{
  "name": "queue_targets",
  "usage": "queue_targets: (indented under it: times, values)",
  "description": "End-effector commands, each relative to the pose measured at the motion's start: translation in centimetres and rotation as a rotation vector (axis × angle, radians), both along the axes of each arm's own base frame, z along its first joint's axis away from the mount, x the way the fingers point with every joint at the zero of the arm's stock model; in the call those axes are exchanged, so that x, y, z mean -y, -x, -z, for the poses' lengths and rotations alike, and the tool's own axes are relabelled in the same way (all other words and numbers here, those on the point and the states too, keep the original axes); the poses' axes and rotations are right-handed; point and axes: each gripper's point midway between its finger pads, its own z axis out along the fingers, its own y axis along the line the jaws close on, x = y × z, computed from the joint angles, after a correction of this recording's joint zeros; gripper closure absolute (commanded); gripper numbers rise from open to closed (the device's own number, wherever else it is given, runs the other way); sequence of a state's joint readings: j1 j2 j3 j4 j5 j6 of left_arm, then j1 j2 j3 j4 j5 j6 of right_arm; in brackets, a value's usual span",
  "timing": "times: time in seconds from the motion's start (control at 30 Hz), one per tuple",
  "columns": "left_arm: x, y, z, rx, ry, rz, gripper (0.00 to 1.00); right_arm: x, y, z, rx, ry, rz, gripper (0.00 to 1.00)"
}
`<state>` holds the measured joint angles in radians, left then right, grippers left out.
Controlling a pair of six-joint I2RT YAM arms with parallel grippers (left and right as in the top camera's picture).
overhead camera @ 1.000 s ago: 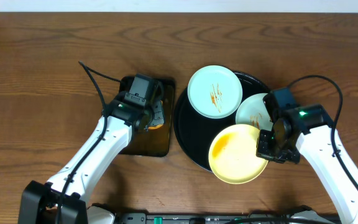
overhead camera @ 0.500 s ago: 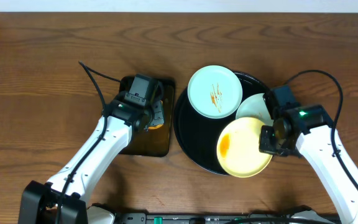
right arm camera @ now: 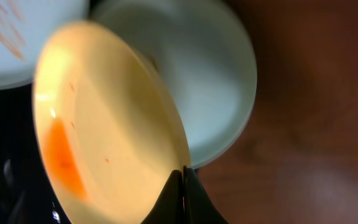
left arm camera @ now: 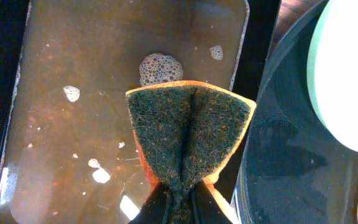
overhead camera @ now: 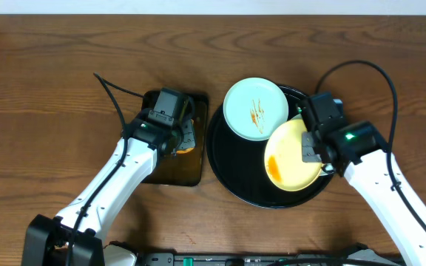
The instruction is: Clean dirty plates on tray and stack at the side
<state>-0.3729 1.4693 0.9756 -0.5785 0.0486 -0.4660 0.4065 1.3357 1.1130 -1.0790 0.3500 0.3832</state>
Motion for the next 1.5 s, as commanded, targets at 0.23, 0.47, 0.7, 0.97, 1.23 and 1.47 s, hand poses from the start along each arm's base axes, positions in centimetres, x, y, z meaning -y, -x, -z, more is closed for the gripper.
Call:
queue_targets:
  times: [0.23,0.47,0.7,0.97,1.23,1.47]
  values:
    - [-0.3,-0.1,-0.5,0.021,-0.011,0.007,0.92,-3.7,-2.6,-5.3,0.242,0.212,-0.225,0.99]
    - [-0.4,-0.1,-0.5,0.021,-0.012,0.007,0.92,-5.5,-1.3,-3.2,0.138,-0.031,-0.165,0.83]
    - [-0.4,-0.1,-0.5,0.021,-0.012,0.007,0.92,-2.7,0.6,-0.8,-0.038,-0.22,0.054,0.59]
    - [-0.4,-0.1,-0.5,0.021,-0.012,0.007,0.92,-0.1,1.2,1.9,-0.17,-0.345,0.084,0.59]
    - [-0.4,-0.1,-0.5,0.02,-0.012,0.007,0.92,1.2,1.6,6.1,-0.244,-0.414,0.121,0.62]
    - [-0.4,-0.1,-0.5,0.021,-0.012,0.007,0.92,0.3,1.7,9.3,-0.291,-0.49,0.108,0.64]
